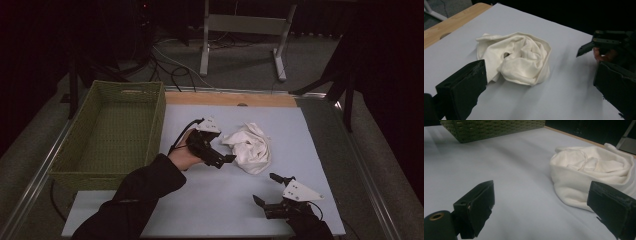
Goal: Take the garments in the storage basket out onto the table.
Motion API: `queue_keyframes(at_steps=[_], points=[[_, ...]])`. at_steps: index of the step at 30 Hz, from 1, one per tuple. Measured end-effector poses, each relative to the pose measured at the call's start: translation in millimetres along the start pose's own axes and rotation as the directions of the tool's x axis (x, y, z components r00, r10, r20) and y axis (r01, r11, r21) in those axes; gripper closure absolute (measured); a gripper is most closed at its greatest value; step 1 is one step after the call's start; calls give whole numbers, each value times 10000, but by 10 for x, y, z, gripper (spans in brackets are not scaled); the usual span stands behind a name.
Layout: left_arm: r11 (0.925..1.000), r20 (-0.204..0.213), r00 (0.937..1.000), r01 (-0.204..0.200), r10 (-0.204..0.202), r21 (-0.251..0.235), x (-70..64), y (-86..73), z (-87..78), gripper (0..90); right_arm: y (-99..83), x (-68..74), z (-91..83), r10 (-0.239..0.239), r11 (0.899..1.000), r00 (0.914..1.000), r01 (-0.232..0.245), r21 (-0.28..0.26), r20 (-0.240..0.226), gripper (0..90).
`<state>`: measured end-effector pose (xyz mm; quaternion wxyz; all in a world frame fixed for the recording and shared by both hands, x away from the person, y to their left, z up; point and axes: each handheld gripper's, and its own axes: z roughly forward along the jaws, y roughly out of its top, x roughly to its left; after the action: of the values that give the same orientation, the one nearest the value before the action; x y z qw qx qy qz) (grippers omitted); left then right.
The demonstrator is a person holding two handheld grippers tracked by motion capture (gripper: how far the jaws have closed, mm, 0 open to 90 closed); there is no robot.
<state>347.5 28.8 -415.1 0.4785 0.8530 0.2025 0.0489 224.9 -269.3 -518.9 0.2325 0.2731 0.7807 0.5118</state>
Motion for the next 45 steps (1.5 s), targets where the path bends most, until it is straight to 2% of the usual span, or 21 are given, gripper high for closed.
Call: queue_keyframes(at_steps=[7,11,24,35,45], points=[[9996,8,9996,-293,293,-46,-91,-82,-138,2,3,5,-1,-33,10000,10000,33,17,10,76],[9996,63,9997,-240,241,-117,-130,-148,-198,2,5,5,2,-35,10000,10000,35,-37,0,76],[9989,212,9987,-459,458,24,-289,-423,-271,2,7,16,14,-13,10000,10000,13,26,-48,76],[9961,334,9970,-714,697,514,-413,-731,-290,2,5,19,21,9,10000,10000,-9,36,-63,76],[9947,487,9972,-602,563,837,-475,-1009,-338,2,-2,17,33,-48,9999,9999,49,120,-97,76]])
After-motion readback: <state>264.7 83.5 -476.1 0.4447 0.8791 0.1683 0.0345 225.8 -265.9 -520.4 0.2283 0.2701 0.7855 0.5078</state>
